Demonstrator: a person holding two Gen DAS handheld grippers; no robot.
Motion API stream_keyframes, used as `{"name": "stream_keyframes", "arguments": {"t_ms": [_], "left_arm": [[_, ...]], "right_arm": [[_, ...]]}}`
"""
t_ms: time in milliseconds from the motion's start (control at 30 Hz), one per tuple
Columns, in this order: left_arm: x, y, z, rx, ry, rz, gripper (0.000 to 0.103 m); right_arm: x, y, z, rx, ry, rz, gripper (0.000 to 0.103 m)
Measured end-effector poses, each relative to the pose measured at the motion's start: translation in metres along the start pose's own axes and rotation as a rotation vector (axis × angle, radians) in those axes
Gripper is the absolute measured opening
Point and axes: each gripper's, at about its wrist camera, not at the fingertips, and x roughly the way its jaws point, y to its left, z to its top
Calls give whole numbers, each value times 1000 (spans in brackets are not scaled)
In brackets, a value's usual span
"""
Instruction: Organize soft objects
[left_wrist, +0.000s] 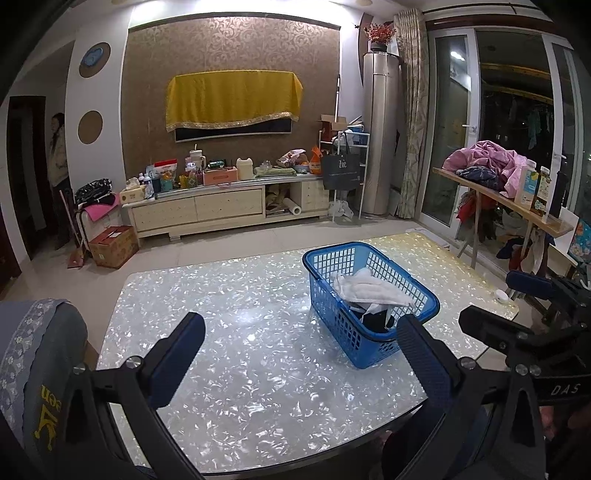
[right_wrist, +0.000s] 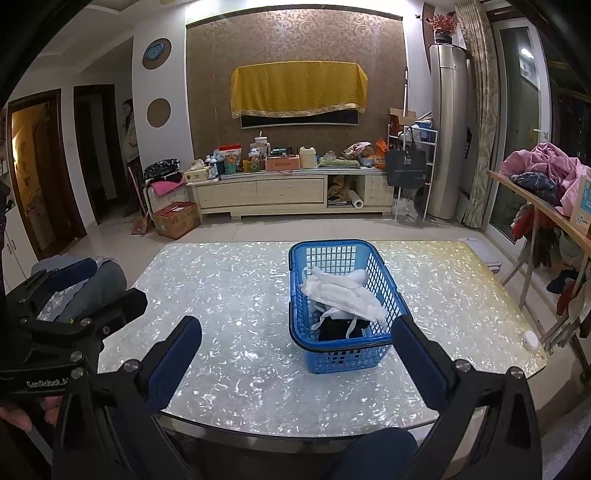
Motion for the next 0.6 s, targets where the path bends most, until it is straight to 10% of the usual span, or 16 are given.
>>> {"name": "stream_keyframes", "arguments": {"t_ms": [600], "left_arm": [[-2, -5, -4, 2, -2, -23, 103]], "right_arm": [[-1, -1, -2, -1, 14, -32, 103]]}}
